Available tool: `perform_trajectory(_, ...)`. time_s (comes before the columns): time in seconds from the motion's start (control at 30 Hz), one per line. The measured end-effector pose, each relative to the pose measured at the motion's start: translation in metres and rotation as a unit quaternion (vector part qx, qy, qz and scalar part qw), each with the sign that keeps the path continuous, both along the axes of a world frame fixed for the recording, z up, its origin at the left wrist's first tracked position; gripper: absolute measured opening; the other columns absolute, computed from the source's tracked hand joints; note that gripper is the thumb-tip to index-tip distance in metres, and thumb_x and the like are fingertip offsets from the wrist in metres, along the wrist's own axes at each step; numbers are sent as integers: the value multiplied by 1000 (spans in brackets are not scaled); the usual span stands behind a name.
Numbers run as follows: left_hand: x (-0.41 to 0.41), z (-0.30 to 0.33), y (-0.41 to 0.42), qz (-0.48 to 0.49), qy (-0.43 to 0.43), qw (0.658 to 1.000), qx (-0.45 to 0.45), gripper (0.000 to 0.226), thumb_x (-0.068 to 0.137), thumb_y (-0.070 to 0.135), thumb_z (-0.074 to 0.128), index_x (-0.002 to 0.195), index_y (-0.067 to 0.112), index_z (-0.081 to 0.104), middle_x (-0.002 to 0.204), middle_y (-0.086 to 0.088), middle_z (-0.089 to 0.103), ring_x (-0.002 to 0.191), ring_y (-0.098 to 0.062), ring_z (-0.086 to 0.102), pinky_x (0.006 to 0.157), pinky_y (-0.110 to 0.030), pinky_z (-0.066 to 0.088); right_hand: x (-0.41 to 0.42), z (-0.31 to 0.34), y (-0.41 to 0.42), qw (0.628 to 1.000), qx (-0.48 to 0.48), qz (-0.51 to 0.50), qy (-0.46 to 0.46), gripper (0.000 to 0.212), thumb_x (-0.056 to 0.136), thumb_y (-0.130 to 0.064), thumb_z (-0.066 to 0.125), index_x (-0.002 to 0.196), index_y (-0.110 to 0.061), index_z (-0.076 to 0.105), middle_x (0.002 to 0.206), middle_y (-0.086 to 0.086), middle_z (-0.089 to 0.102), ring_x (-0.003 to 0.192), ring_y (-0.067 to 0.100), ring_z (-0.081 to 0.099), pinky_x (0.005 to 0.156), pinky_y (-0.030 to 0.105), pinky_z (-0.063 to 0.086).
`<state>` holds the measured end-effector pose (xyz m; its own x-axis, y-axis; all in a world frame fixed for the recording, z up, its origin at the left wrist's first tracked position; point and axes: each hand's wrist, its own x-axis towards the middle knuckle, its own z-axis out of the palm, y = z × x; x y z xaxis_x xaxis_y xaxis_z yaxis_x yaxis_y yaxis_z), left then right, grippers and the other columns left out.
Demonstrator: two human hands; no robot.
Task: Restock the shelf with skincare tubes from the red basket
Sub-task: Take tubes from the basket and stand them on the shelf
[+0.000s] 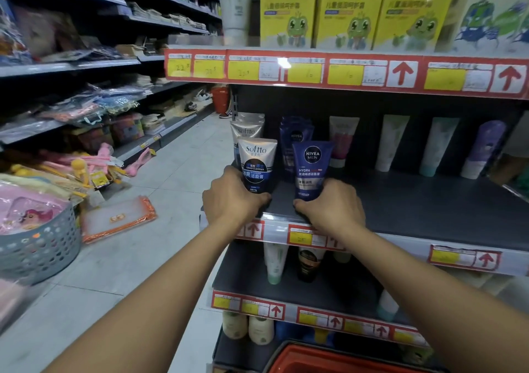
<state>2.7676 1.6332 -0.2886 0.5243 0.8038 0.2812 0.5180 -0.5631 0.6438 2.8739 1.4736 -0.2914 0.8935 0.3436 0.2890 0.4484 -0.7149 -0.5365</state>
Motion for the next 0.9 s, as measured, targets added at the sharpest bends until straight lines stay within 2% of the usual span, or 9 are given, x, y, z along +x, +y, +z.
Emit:
perform_trajectory(0.13, 3, 3, 21, -5, 15, 1000, -1, 75, 58, 63, 91, 113, 23, 58, 109, -5, 71, 99, -31, 67, 69, -34, 44, 4, 5, 19, 1000, -3, 3, 17, 45, 63, -58, 86, 82, -27, 58, 84, -6, 62, 70, 18, 56, 52, 27, 39)
perform_trajectory(0.27, 7, 3, 35, 1, 23, 1000, -2, 76, 61, 63, 91, 117, 21, 60, 113, -6, 72, 100, -31, 68, 79, -39, 56, 8, 6, 33, 1000, -3, 2, 23, 48, 63, -59, 87, 87, -31, 57, 84, -7, 58, 70, 18, 54, 48, 23, 31)
perform_trajectory(0.43, 14, 2, 49, -2, 20, 1000, -4, 75, 63, 62, 92, 116, 21, 59, 112, -6, 72, 98, -30, 68, 70, -36, 49, 14, 7, 44, 1000, -12, -1, 23, 49, 64, -59, 87, 89, -30, 57, 90, -4, 62, 75, 20, 57, 58, 29, 41)
perform_trajectory(0.6, 20, 2, 59, -6, 20, 1000, -9, 75, 62, 61, 92, 117, 20, 62, 111, -6, 72, 99, -30, 68, 74, -39, 55, 18, 5, 51, 1000, -19, -7, 13, 50, 65, -59, 88, 91, -30, 56, 103, 1, 71, 88, 25, 68, 61, 31, 46)
perform_trajectory(0.73, 20, -7, 58, -5, -13, 1000, 7, 74, 63, 63, 87, 118, 23, 56, 111, -5, 71, 97, -30, 67, 71, -37, 51, 21, 6, 53, 999, -26, -12, 18, 55, 65, -61, 87, 101, -26, 64, 105, 1, 71, 89, 25, 68, 65, 32, 48)
perform_trajectory(0.8, 20, -11, 58, -8, -20, 1000, 21, 73, 65, 65, 84, 117, 25, 54, 111, -4, 72, 97, -31, 68, 73, -38, 54, 21, 3, 52, 1000, -14, -7, 9, 52, 66, -61, 86, 97, -26, 64, 103, 1, 71, 85, 24, 66, 62, 30, 46)
perform_trajectory(0.9, 19, -13, 57, -14, -27, 999, 35, 70, 64, 67, 80, 115, 27, 53, 108, -3, 73, 96, -31, 69, 77, -42, 58, 21, -3, 48, 1000, 1, 4, -9, 56, 70, -63, 83, 105, -21, 70, 105, 2, 73, 92, 25, 68, 67, 31, 49)
